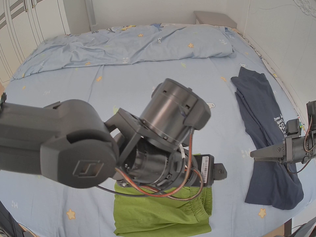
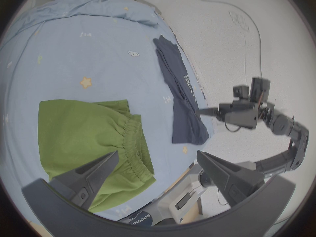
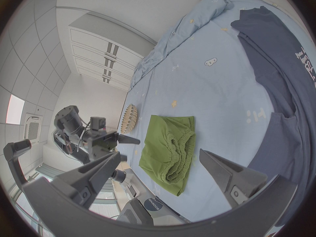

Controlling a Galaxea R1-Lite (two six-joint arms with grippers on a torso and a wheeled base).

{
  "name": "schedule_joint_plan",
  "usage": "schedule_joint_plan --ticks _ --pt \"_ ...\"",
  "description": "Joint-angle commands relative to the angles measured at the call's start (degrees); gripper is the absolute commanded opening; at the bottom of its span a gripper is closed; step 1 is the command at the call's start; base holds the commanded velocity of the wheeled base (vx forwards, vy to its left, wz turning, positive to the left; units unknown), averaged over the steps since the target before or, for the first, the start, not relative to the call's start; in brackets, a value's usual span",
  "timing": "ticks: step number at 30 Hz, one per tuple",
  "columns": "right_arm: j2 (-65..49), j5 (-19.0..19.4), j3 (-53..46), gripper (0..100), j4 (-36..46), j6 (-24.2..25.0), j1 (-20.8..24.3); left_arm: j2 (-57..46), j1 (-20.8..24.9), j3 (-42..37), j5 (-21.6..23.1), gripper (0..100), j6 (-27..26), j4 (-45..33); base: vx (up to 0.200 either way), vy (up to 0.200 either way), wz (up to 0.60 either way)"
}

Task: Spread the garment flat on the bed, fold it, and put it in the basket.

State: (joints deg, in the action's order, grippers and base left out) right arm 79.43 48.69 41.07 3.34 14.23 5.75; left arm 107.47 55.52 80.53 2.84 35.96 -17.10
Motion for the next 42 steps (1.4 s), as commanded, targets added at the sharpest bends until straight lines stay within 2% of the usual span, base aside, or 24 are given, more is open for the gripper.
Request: schedule_joint_plan --ticks 1,2,4,5,6,8,10,11,12,14,15,18,22,30,42 --pt "-0.42 0.09 -0.46 100 0.35 0.01 2.86 -5.43 -7.53 -6.26 1.82 100 2.97 3.48 0.000 0.000 0.00" --pt "-0.51 0.09 -0.64 100 0.35 0.01 3.65 -6.66 -9.11 -7.14 3.05 100 2.97 3.57 0.000 0.000 0.00" --pt "-0.51 0.09 -0.82 100 0.35 0.01 6.55 -10.27 -15.70 -9.60 7.62 100 2.89 3.83 0.000 0.000 0.00" --pt "-0.51 0.09 -0.82 100 0.44 0.01 6.73 -10.53 -16.14 -9.78 8.06 100 2.80 3.83 0.000 0.000 0.00" --pt "0.02 0.00 -0.38 100 0.35 0.10 9.71 -13.43 -21.50 -12.86 13.42 100 2.45 3.83 0.000 0.000 0.00" --pt "1.25 -0.09 0.94 100 0.44 0.10 13.05 -16.07 -26.69 -17.43 19.31 100 1.48 4.18 0.000 0.000 0.00" --pt "4.85 -0.70 2.61 100 0.79 0.10 16.48 -17.38 -32.22 -23.23 25.37 100 -3.00 6.03 0.000 0.000 0.00" --pt "6.26 -1.58 3.31 100 0.88 0.10 17.71 -17.38 -34.51 -26.21 27.39 100 -5.46 7.26 0.000 0.000 0.00" --pt "6.52 -1.76 3.40 100 0.88 0.10 17.89 -17.38 -34.86 -26.65 27.75 100 -5.90 7.52 0.000 0.000 0.00" --pt "11.01 -7.73 4.63 100 0.35 0.01 23.07 -16.15 -39.87 -34.12 31.70 100 -12.93 13.68 0.000 0.000 0.00" --pt "12.94 -10.28 4.90 100 0.18 -0.08 25.27 -14.48 -41.28 -35.97 32.32 100 -14.43 16.40 0.000 0.000 0.00" --pt "16.54 -12.92 5.95 100 -0.70 -0.08 28.79 -10.62 -42.51 -38.70 33.11 100 -15.13 22.03 0.000 0.000 0.00" --pt "18.48 -13.36 6.57 100 -0.70 0.10 32.04 -5.34 -41.89 -40.54 34.34 100 -15.48 26.16 0.000 0.000 0.00" --pt "24.63 -13.45 7.97 100 -0.18 0.01 33.71 0.28 -42.07 -40.45 36.10 100 -15.40 30.20 0.000 0.000 0.00" --pt "29.90 -13.36 8.50 100 0.79 0.28 35.38 1.51 -42.07 -40.45 36.45 100 -15.40 32.04 0.000 0.000 0.00"
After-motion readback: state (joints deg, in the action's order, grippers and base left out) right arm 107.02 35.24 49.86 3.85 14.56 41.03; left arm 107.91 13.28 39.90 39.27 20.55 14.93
